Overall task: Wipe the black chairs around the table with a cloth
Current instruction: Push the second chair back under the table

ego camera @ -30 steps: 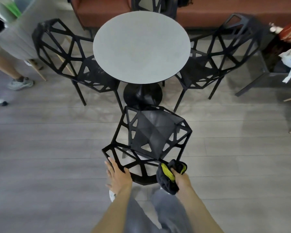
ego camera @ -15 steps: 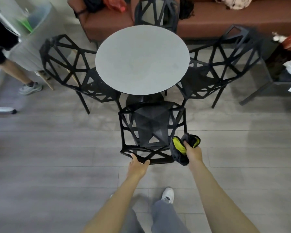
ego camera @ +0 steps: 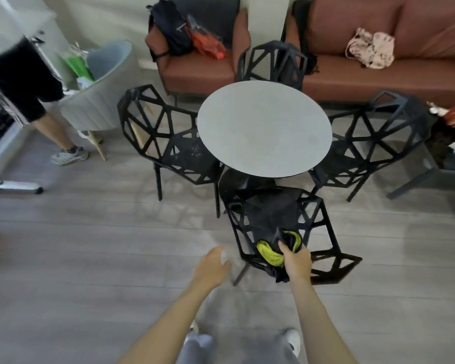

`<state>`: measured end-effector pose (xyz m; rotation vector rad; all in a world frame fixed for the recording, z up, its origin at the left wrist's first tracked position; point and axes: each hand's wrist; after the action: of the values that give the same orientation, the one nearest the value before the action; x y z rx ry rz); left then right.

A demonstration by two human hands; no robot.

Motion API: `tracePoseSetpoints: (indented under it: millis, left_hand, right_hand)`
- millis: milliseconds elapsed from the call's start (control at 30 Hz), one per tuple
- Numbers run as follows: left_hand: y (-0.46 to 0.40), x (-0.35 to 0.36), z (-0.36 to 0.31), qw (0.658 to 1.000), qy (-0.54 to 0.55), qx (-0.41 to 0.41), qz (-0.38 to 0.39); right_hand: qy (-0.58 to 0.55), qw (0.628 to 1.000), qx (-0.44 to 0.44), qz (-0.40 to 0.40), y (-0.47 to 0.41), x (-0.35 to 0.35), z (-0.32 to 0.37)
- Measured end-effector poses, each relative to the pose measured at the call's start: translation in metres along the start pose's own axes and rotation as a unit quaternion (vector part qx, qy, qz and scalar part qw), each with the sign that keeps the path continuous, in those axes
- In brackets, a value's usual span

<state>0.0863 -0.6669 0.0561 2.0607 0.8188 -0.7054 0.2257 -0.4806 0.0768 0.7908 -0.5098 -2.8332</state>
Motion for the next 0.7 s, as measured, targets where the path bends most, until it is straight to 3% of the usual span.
tracePoseSetpoints:
  millis: [133, 333, 500, 700]
  left_hand:
    - [-0.013, -0.068, 0.055, 0.999, -0.044, 0.005, -0.024]
    - [-0.042, -0.145, 0.12, 0.997, 0.0, -0.034, -0.069]
    - [-0.088, -0.201, 0.148, 0.993, 0.019, -0.064, -0.101]
    - [-0.173, -0.272, 0.159, 0.99, 0.008, -0.071, -0.118]
  right_hand:
    - [-0.002, 0.999, -0.032, 0.033, 0.051, 0.058, 0.025]
    - [0.034, 0.992, -0.086, 0.081, 0.093, 0.141, 0.074]
    - [0.035, 0.987, -0.111, 0.114, 0.101, 0.215, 0.11]
    - [0.049, 0.986, -0.083, 0.139, 0.073, 0.334, 0.141]
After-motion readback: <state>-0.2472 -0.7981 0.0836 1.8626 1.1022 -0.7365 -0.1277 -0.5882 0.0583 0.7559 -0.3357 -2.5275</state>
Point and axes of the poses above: each hand's wrist, its own y-axis away from the middle knuckle, its own x-axis out of the palm, z = x × y, and after that the axes turned 13 degrees about -z, right-handed
